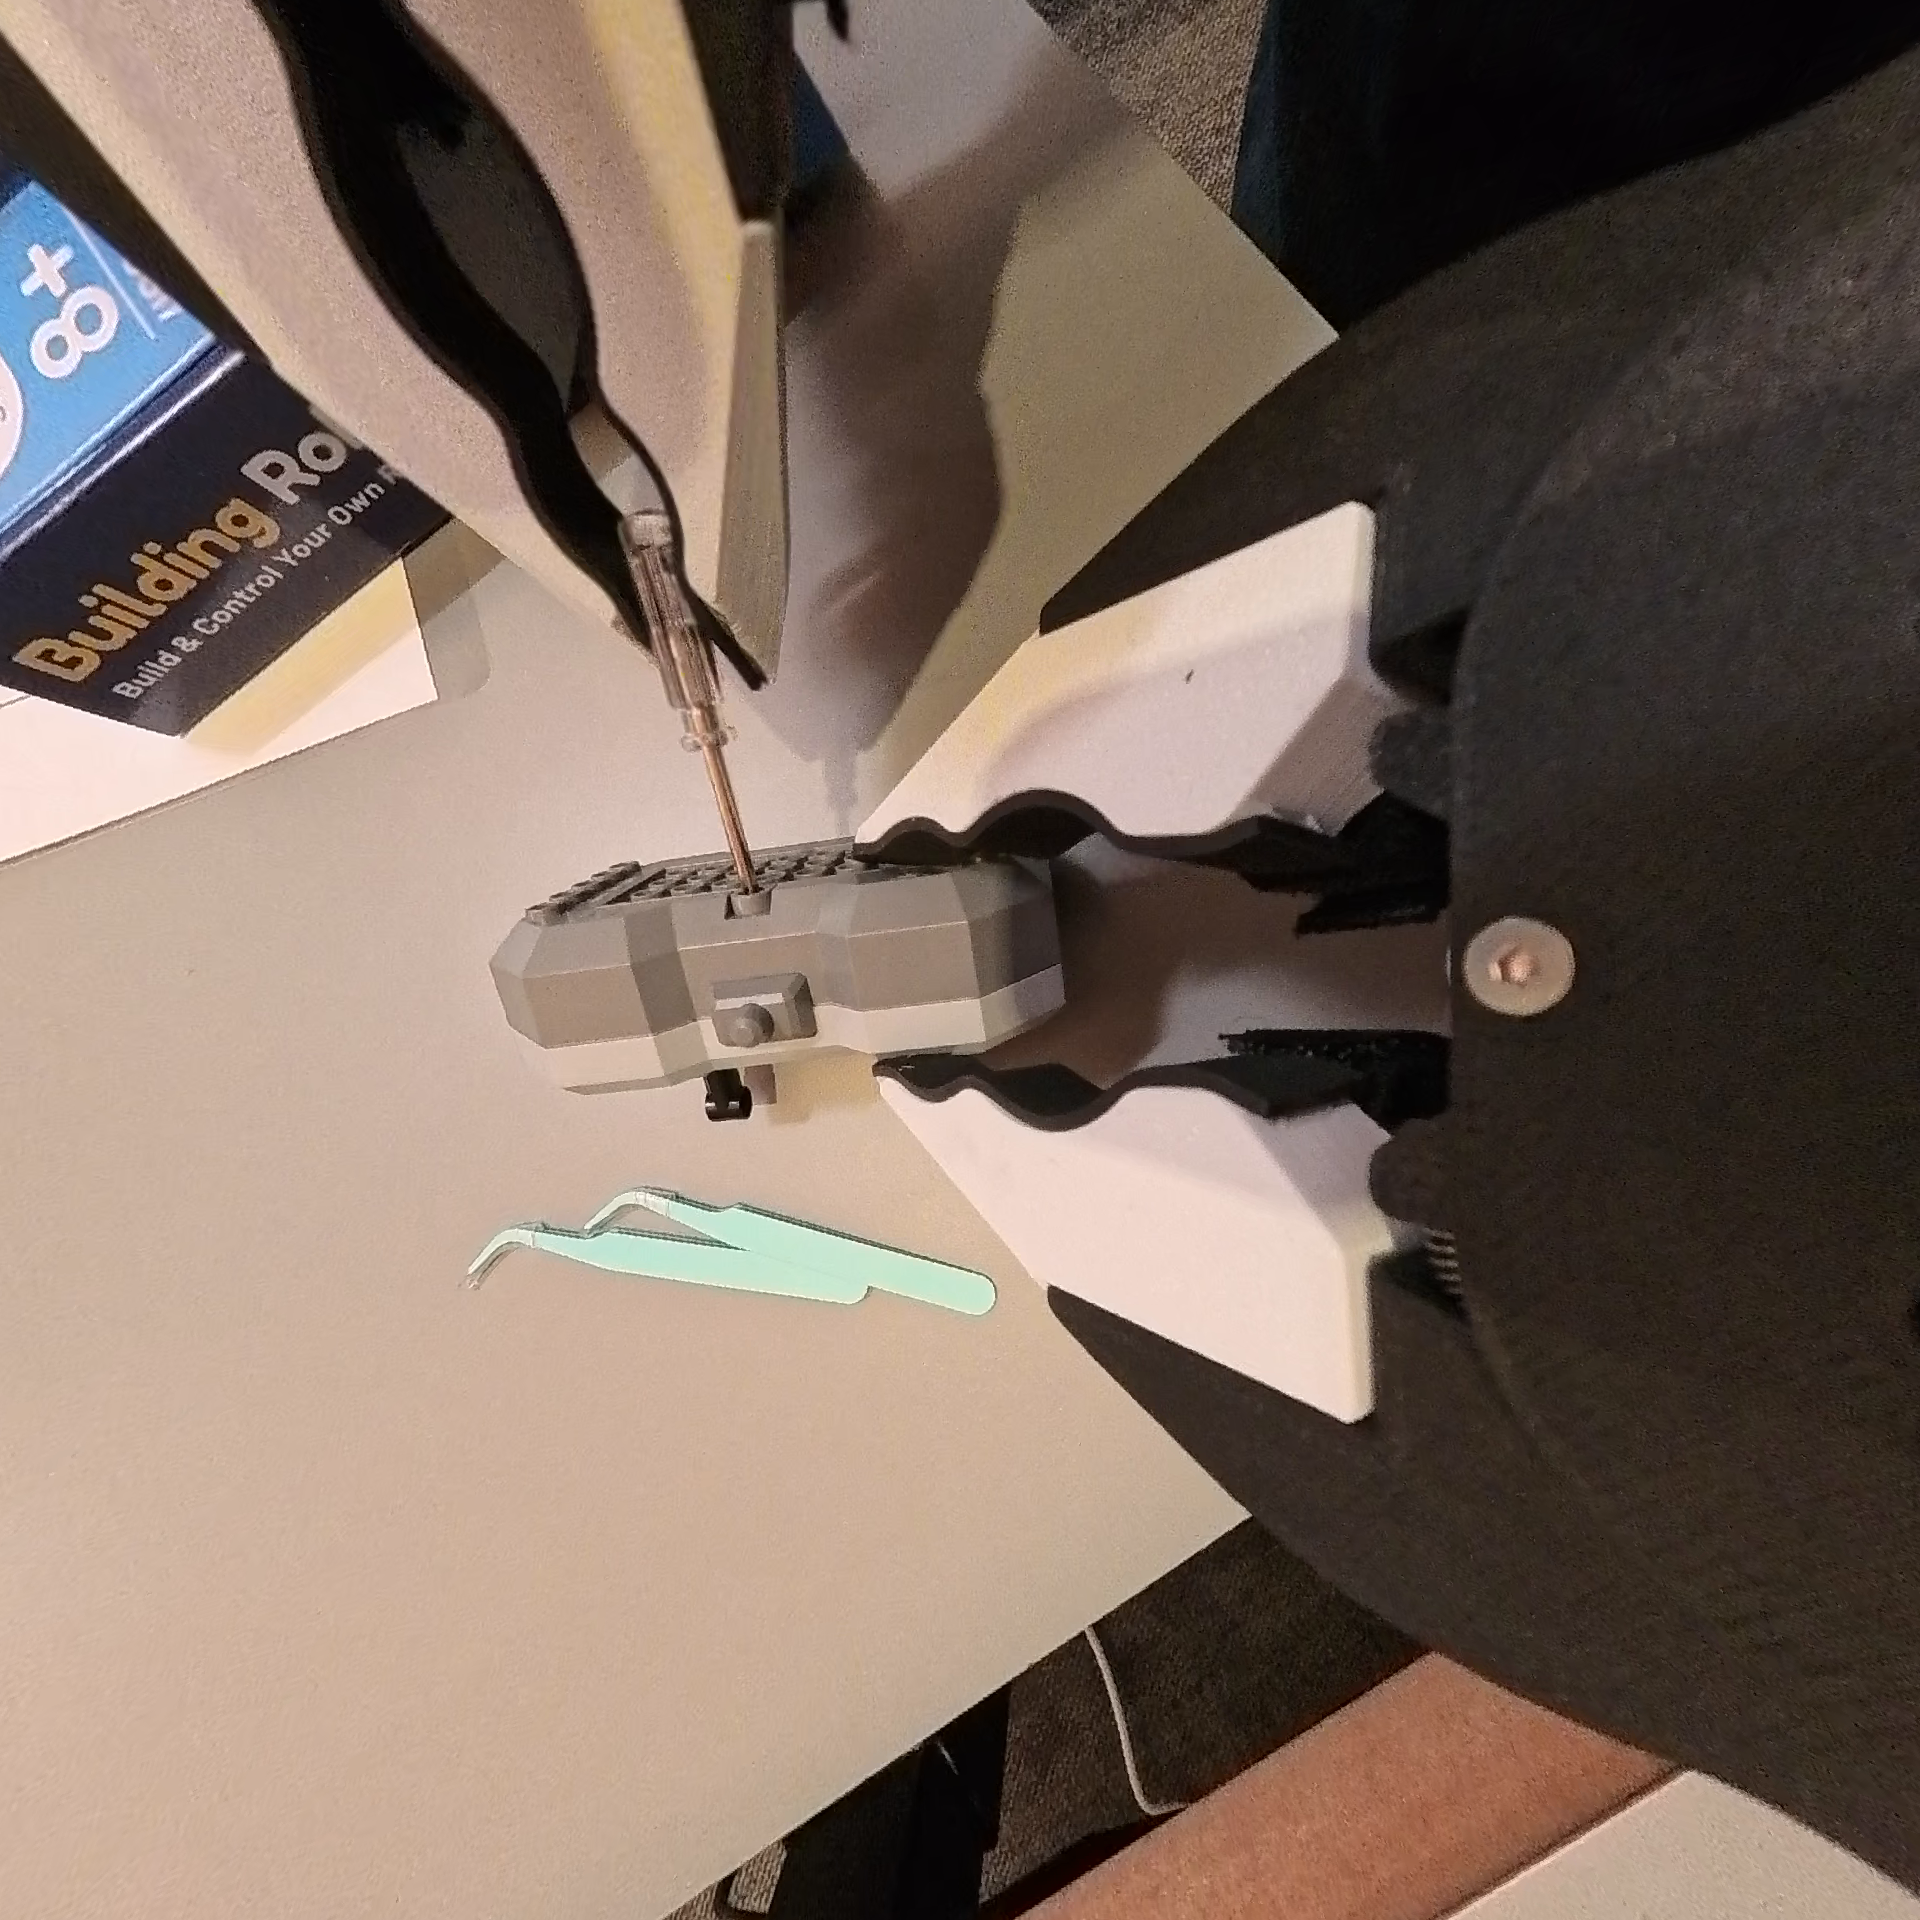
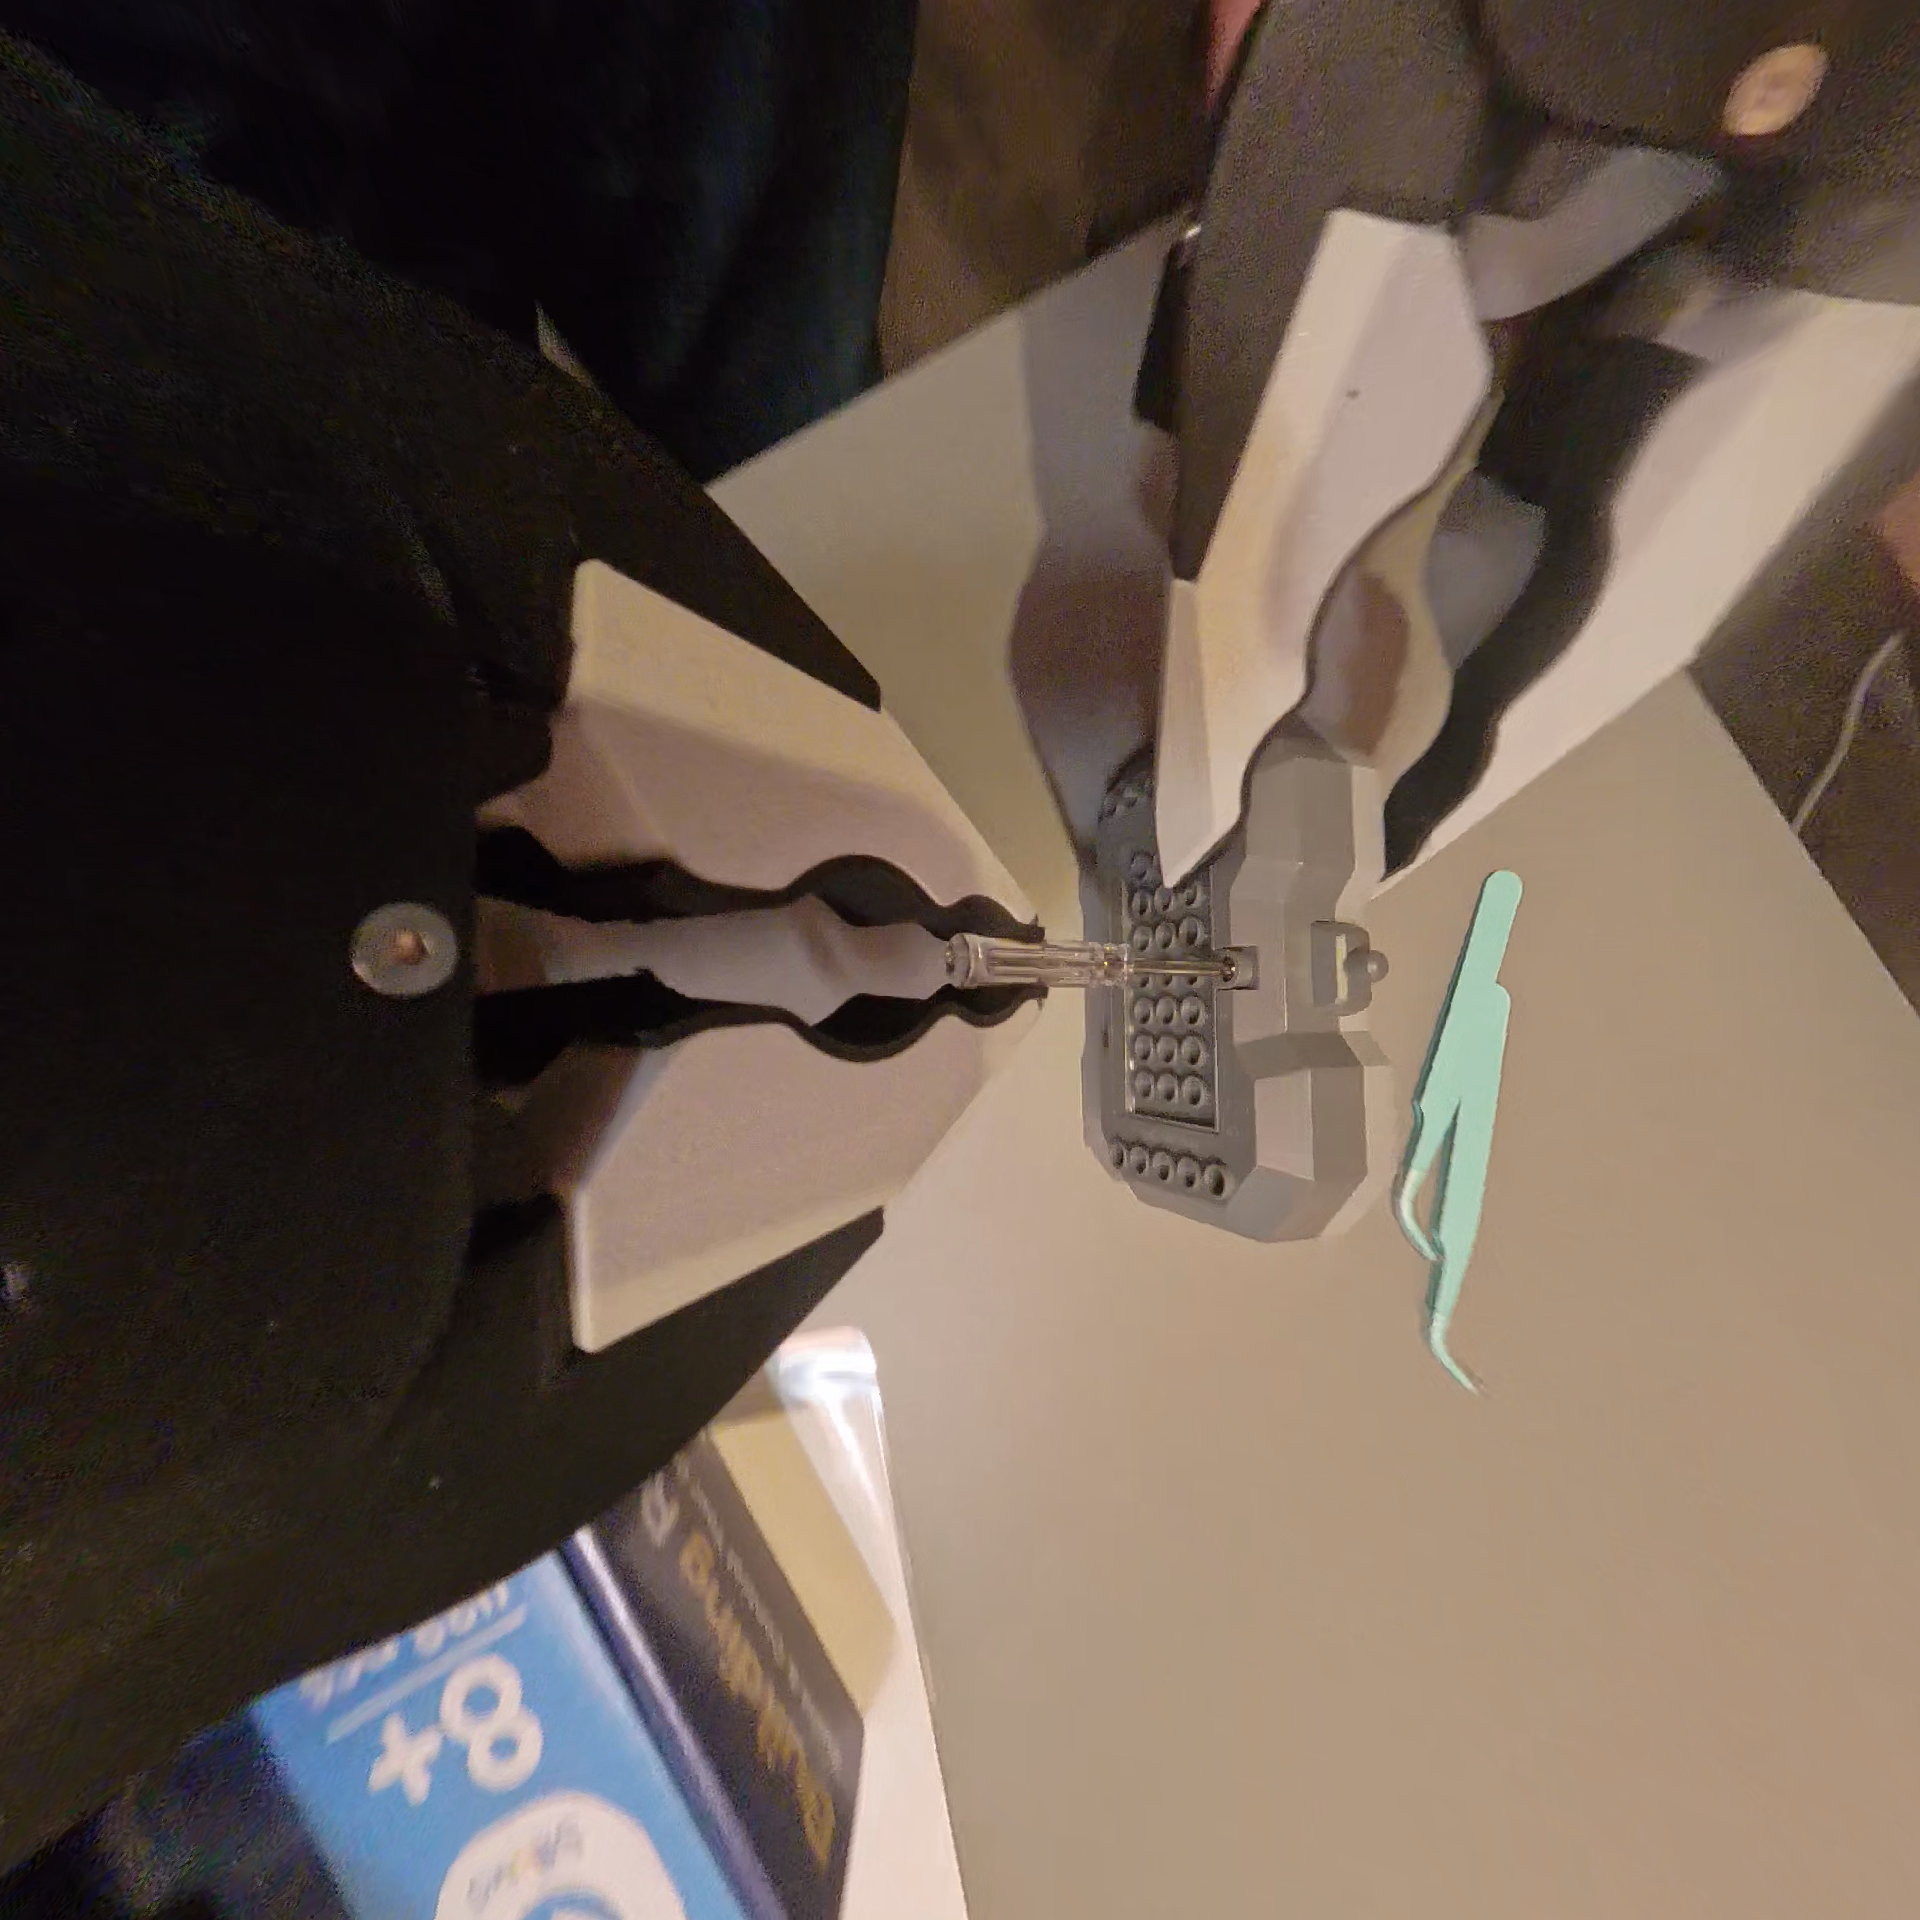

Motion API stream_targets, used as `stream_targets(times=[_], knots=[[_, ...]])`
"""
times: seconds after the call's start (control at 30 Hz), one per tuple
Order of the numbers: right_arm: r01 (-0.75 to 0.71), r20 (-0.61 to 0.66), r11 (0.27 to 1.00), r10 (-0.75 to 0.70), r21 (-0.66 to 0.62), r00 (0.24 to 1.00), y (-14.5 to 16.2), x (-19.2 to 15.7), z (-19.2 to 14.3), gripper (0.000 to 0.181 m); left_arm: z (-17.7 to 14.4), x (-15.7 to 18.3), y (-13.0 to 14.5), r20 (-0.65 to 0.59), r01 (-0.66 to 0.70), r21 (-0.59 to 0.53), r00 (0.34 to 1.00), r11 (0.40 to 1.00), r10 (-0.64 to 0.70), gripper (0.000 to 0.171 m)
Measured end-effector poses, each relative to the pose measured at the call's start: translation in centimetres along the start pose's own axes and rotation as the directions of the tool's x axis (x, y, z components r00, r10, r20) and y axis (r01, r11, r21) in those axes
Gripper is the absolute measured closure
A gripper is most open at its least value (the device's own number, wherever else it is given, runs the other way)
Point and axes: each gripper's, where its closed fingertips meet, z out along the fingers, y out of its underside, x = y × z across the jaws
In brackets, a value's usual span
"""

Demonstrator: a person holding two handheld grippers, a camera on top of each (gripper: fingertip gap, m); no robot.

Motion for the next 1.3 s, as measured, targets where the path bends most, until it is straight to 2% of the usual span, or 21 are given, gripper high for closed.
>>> stream_targets(times=[0.1, 0.17, 0.2, 0.27, 0.37, 0.43, 0.5, 0.57, 0.6, 0.7, 0.77, 0.8, 0.83, 0.9, 1.03, 1.3], knots=[[-0.194, 0.140, 0.981, 0.194, -0.010, 0.971, -0.1, -0.4, -0.1, 0.178, 0.0, 0.0, 0.0, 0.004, -0.015, 0.001, 1.000, 1.000, 0.015, 0.138], [-0.393, 0.279, 0.918, 0.390, -0.048, 0.877, -0.1, -0.9, -0.2, 0.177, 0.0, 0.0, 0.0, 0.002, -0.027, 0.002, 1.000, 1.000, 0.027, 0.138], [-0.488, 0.341, 0.871, 0.478, -0.062, 0.809, -0.3, -1.0, -0.3, 0.177, 0.0, 0.1, 0.0, 0.008, -0.055, 0.000, 0.998, 0.998, 0.055, 0.138], [-0.656, 0.458, 0.744, 0.631, -0.128, 0.626, -0.5, -1.3, -0.5, 0.177, 0.0, 0.1, 0.0, 0.006, -0.078, -0.003, 0.997, 0.997, 0.078, 0.138], [-0.801, 0.566, 0.550, 0.748, -0.236, 0.347, -0.8, -1.9, -0.7, 0.177, -0.1, 0.0, 0.0, 0.003, -0.101, 0.001, 0.995, 0.995, 0.101, 0.138], [-0.837, 0.600, 0.472, 0.765, -0.276, 0.234, -0.9, -2.3, -0.6, 0.178, -0.1, 0.0, 0.0, 0.004, -0.097, 0.001, 0.995, 0.995, 0.097, 0.138], [-0.858, 0.611, 0.429, 0.770, -0.284, 0.183, -0.8, -2.4, -0.6, 0.178, -0.1, -0.1, 0.0, -0.003, -0.081, 0.002, 0.997, 0.997, 0.081, 0.138], [-0.858, 0.603, 0.446, 0.767, -0.254, 0.221, -0.5, -2.5, -0.7, 0.177, -0.1, 0.0, 0.0, -0.008, -0.092, -0.001, 0.996, 0.996, 0.092, 0.138], [-0.845, 0.577, 0.483, 0.767, -0.229, 0.281, 0.0, -2.6, -0.7, 0.177, -0.1, 0.1, 0.0, -0.008, -0.097, -0.004, 0.995, 0.995, 0.097, 0.138], [-0.735, 0.453, 0.671, 0.688, -0.099, 0.567, 1.2, -2.1, -0.9, 0.177, -0.1, 0.0, 0.0, -0.014, -0.082, -0.004, 0.997, 0.997, 0.082, 0.138], [-0.519, 0.266, 0.855, 0.504, -0.015, 0.822, 2.2, -0.9, -0.8, 0.177, -0.1, 0.0, 0.0, -0.012, -0.091, -0.006, 0.996, 0.996, 0.091, 0.138], [-0.403, 0.187, 0.915, 0.395, 0.001, 0.899, 2.3, -0.5, -0.8, 0.177, -0.1, 0.0, 0.0, -0.013, -0.084, -0.006, 0.996, 0.996, 0.083, 0.138], [-0.305, 0.126, 0.952, 0.301, 0.012, 0.945, 2.2, -0.2, -0.9, 0.177, 0.0, 0.0, 0.0, -0.016, -0.070, -0.006, 0.997, 0.998, 0.070, 0.138], [-0.114, 0.012, 0.993, 0.113, 0.021, 0.993, 1.6, 0.1, -1.1, 0.178, 0.0, 0.0, 0.0, -0.022, -0.052, -0.008, 0.998, 0.999, 0.052, 0.138], [0.072, -0.072, 0.997, -0.072, -0.011, 0.995, 1.1, -0.5, -0.6, 0.178, 0.0, -0.1, 0.0, -0.025, -0.041, -0.011, 0.999, 0.999, 0.041, 0.138], [0.131, -0.136, 0.991, -0.133, -0.020, 0.982, 0.6, 0.0, -0.3, 0.178, 0.0, -0.1, 0.0, -0.030, -0.025, -0.011, 0.999, 1.000, 0.025, 0.138]])
